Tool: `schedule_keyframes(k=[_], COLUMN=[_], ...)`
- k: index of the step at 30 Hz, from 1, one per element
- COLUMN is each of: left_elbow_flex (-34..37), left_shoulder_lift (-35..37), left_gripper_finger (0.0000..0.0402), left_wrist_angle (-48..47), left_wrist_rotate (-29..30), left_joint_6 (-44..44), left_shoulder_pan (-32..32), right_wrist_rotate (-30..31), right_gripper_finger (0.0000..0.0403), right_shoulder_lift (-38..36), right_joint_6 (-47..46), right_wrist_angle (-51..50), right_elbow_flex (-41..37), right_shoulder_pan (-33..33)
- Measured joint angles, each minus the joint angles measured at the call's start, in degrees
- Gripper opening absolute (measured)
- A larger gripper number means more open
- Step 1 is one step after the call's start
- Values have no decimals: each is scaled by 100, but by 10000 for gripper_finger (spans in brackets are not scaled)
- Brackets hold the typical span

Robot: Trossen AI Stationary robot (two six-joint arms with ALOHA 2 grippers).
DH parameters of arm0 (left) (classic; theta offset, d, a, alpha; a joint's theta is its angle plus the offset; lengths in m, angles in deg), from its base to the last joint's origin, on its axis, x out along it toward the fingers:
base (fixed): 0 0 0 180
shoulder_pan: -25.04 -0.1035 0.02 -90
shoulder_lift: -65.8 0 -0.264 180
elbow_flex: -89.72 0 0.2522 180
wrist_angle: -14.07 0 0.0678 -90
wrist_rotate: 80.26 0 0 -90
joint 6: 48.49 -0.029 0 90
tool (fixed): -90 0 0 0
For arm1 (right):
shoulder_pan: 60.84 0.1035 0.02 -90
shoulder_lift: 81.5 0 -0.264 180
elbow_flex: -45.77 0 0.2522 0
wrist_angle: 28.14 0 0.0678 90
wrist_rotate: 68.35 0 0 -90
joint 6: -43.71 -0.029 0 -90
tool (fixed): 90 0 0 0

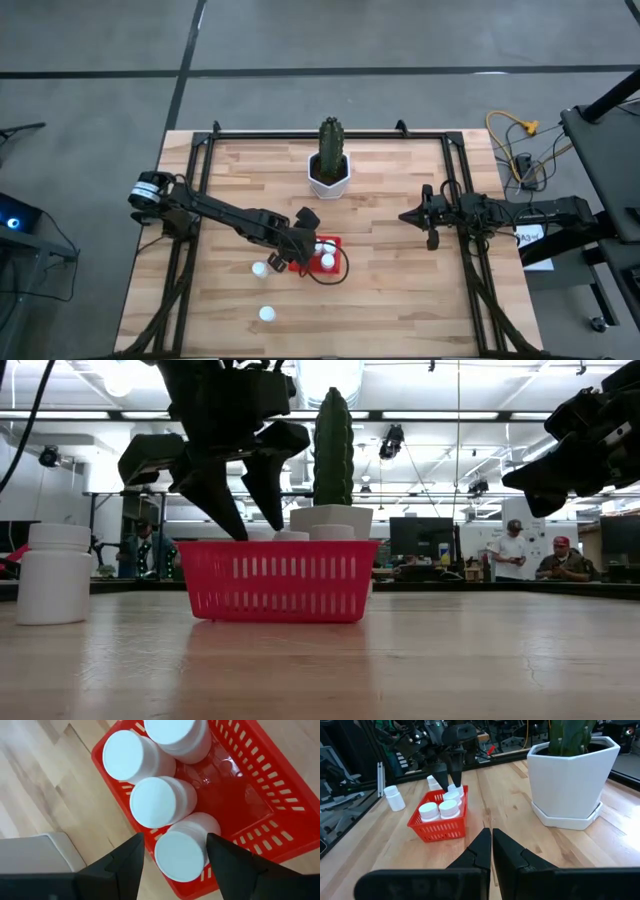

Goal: Pick and place pill bottles into a basket
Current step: Put the white pill bottle into the red bin

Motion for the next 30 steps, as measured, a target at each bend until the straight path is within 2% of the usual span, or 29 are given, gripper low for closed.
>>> schedule_keyframes(k=[8,18,22,30], left_elbow_flex=[-42,-13,-4,131], left_shoulder_lift=[177,644,749,899], left_gripper_finger=[196,196,196,196], left_wrist_angle=[-22,-69,-394,-1092], left_wrist_rotate=[407,400,394,354], left_joint_6=[-55,-4,42,680], left_shoulder_pan=[116,446,666,1121], right_wrist_rotate=[2,2,0,2], right_gripper_finger=[9,8,9,9], right_shoulder_lift=[0,0,0,2], right_joint_6=[6,6,1,-1], right_wrist_angle=[0,0,0,0], right_elbow_flex=[0,0,0,0], right_shoulder_pan=[0,0,0,-2])
